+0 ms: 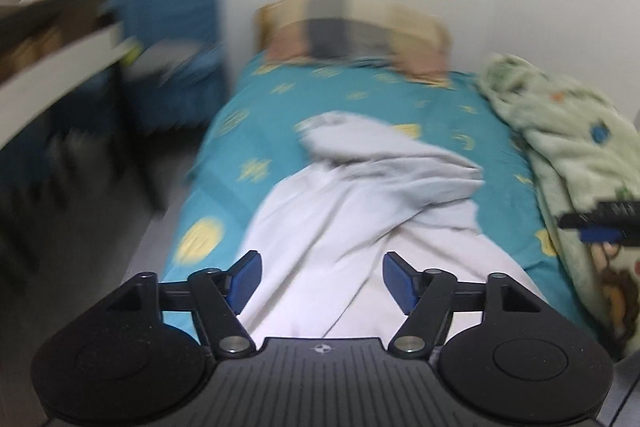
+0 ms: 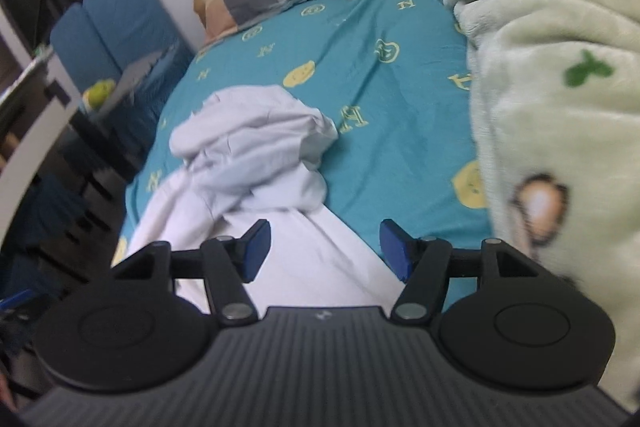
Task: Fold clothes
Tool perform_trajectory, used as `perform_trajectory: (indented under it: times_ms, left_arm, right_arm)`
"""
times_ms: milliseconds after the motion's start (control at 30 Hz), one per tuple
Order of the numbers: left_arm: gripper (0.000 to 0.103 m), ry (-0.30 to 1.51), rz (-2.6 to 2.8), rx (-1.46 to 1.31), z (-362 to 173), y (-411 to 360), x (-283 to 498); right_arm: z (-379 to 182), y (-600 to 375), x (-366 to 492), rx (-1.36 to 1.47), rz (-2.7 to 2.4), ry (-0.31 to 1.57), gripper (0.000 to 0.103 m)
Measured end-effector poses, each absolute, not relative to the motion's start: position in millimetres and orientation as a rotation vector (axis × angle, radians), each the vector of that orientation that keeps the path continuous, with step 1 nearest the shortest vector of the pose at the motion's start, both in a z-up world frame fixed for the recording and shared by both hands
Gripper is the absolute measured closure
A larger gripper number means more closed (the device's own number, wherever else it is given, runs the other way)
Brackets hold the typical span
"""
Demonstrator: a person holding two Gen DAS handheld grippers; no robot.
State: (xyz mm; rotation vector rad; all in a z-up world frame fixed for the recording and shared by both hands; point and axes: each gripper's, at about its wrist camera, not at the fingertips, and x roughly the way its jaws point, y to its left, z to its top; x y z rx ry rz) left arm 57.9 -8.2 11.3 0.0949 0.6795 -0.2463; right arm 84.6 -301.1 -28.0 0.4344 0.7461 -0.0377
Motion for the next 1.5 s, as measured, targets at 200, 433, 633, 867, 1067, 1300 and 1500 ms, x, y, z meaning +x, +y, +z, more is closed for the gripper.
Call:
perform_trajectory:
  times_ms: [200, 433, 633, 867, 1067, 1300, 1500]
  left_arm:
    - [0.031, 0.607, -0.446, 0.32, -36.1, -103.9, 128.2]
    - [0.045, 0.617, -0.553, 0.509, -104.8, -183.2, 209.4]
    - [0.098, 0.615, -0.564, 0.442, -117.1, -177.0, 234.8]
    - [0.099, 0.383, -0.482, 0.175, -36.3, -76.1, 205.5]
    - [0.099, 0.308, -0.221, -0.136, 15.3, 63.7, 216.7]
    - [0.099, 0.375, 0.16, -0.452, -24.4, 214.7, 259.2]
    - [0.099, 0.566, 0.335, -0.479, -106.4, 271.3, 292.1]
  right_arm:
    - [-54.5, -320.1, 93.4, 0.472, -0.089, 0.667, 0.04]
    - [-69.6, -328.4, 121.1, 0.45, -0.096, 0.624, 0.04]
    - [-85.8, -339.6, 135.8, 0.485, -0.112, 0.639, 0.04]
    - [-83.5, -336.0, 128.3, 0.479, -0.112, 0.632, 0.04]
    - [-78.5, -321.3, 119.8, 0.423, -0.11, 0.643, 0.04]
    - [-86.0, -297.3, 123.8, 0.341, -0.074, 0.698, 0.04]
    - [-93.2, -285.6, 133.2, 0.306, -0.035, 0.705, 0.04]
